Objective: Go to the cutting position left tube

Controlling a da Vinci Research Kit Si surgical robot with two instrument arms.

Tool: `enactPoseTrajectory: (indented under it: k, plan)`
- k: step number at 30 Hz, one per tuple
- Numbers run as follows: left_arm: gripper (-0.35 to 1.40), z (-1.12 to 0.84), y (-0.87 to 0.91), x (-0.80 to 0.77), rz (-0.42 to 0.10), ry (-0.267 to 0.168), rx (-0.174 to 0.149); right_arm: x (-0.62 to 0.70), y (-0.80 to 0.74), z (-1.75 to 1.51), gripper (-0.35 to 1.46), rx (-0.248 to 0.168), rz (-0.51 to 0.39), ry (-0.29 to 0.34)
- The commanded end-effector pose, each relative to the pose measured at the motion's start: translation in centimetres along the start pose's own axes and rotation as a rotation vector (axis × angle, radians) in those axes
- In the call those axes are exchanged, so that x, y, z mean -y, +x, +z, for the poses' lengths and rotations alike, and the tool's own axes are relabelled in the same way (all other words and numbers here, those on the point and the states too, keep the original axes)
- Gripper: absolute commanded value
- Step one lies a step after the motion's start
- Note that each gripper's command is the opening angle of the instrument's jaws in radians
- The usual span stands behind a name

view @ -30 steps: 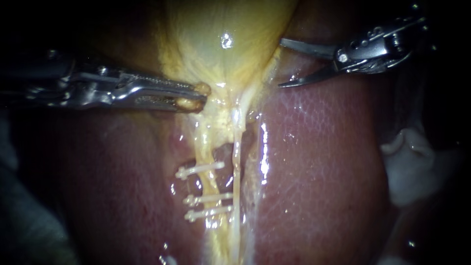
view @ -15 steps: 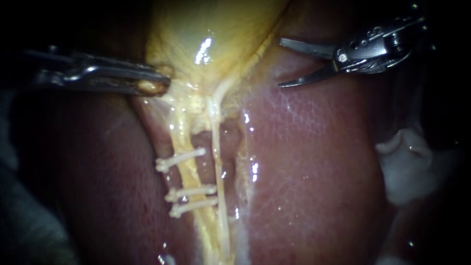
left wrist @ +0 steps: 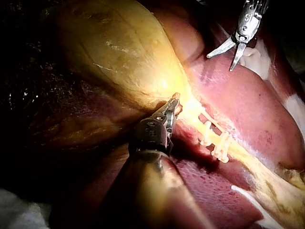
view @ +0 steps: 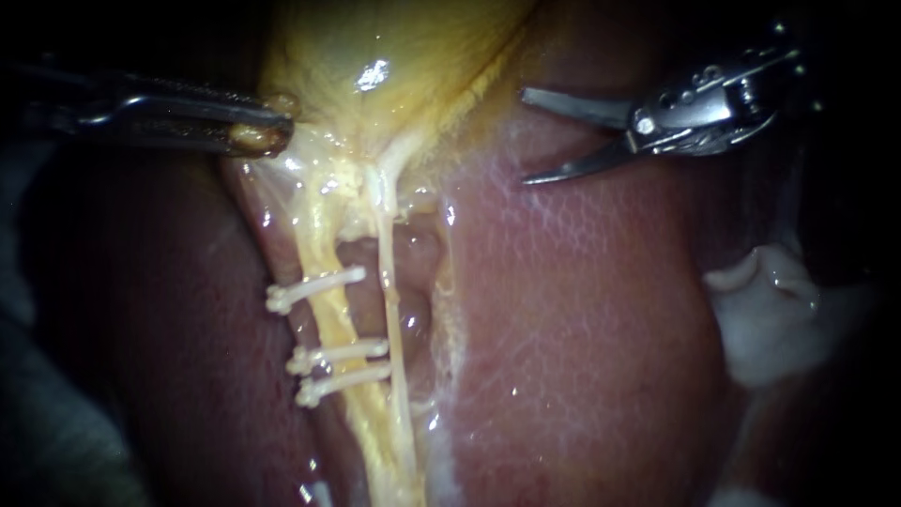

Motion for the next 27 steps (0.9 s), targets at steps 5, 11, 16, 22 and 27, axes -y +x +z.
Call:
enactPoseTrajectory:
  k: [5,11,16,22,27]
  plan:
    - [-0.35,0.00,-0.01,0.00,0.000,0.001,0.000,0.17,-0.01,0.17,1.45,0.002,0.041,0.080]
    - [-0.35,0.00,-0.01,-0.01,0.000,0.001,0.000,0.34,-0.08,0.38,1.45,0.017,0.065,0.159]
    - [-0.35,0.00,-0.01,-0.01,0.000,0.001,0.000,0.53,-0.21,0.57,1.45,0.043,0.088,0.237]
    - [-0.35,0.00,-0.01,-0.01,0.000,0.001,0.000,0.76,-0.38,0.80,1.43,0.074,0.112,0.336]
    - [-0.35,0.00,-0.01,-0.01,0.000,0.001,0.000,0.86,-0.45,0.97,1.43,0.082,0.132,0.395]
